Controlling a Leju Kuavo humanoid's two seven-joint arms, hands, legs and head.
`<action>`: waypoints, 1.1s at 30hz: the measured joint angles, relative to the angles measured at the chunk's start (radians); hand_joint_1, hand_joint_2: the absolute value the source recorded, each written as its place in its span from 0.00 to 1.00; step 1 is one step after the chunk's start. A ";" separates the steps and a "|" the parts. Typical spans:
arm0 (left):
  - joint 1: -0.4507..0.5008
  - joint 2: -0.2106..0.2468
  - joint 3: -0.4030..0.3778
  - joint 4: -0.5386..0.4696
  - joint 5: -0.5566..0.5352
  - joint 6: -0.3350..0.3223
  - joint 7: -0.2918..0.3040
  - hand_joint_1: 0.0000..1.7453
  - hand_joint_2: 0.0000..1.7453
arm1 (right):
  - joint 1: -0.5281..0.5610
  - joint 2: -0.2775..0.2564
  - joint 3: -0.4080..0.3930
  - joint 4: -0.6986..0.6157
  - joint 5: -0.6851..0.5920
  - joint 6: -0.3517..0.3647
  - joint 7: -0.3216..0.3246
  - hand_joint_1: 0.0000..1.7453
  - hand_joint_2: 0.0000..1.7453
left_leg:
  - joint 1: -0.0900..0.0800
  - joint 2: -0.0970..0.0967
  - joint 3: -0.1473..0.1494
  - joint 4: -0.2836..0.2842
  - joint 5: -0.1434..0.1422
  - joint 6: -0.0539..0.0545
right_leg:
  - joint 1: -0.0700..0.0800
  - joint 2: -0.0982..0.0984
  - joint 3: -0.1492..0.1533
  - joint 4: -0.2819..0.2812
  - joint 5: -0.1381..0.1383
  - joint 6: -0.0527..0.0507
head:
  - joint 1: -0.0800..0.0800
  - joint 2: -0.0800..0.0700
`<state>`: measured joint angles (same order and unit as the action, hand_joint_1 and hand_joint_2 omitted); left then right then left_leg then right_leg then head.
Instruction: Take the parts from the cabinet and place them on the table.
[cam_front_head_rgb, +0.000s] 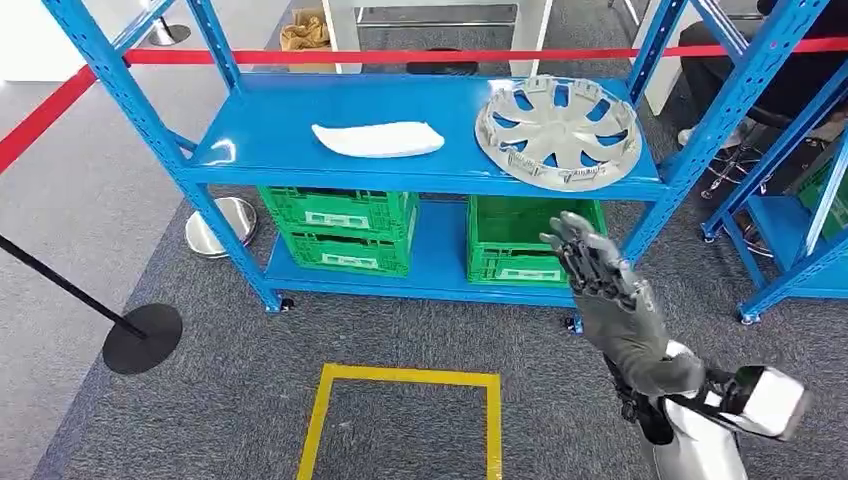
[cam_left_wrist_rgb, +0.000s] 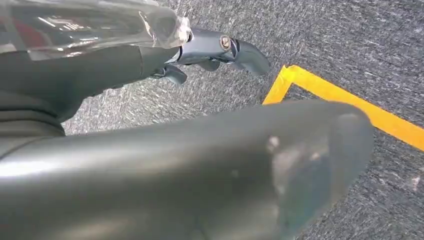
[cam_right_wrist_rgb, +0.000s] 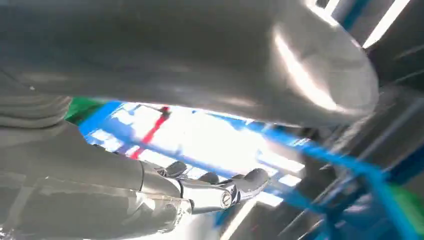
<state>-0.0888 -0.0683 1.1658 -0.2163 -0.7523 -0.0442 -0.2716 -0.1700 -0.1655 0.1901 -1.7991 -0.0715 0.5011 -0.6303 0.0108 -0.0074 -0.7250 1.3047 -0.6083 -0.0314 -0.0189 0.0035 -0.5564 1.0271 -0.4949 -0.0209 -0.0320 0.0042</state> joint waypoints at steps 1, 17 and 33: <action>0.001 0.000 0.000 0.000 0.000 0.000 0.000 0.00 0.00 | 0.006 0.000 -0.010 0.006 0.025 -0.030 0.008 0.00 0.00 | 0.000 0.000 0.016 -0.056 0.047 0.002 | 0.000 0.001 0.010 0.000 -0.007 0.002 | 0.000 0.000; 0.003 0.001 0.000 0.000 -0.002 -0.001 -0.003 0.00 0.00 | 0.015 -0.007 -0.112 0.102 0.135 -0.184 0.021 0.00 0.00 | -0.012 -0.006 0.195 -0.301 0.096 0.069 | 0.002 0.001 -0.109 0.183 -0.042 0.045 | 0.007 0.000; 0.005 0.004 0.006 0.000 0.000 0.014 0.000 0.00 0.00 | 0.029 -0.003 -0.139 0.133 0.548 -0.562 0.077 0.00 0.00 | -0.006 -0.001 0.089 -0.190 0.117 0.010 | 0.003 0.001 0.042 0.001 -0.030 0.003 | -0.008 0.000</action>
<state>-0.0837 -0.0641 1.1723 -0.2159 -0.7519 -0.0305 -0.2716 -0.1410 -0.1690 0.0507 -1.6663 0.4768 -0.0613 -0.5534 0.0046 -0.0080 -0.6363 1.1149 -0.4917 -0.0211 -0.0158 0.0042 -0.5144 1.0283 -0.5252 -0.0177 -0.0404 0.0042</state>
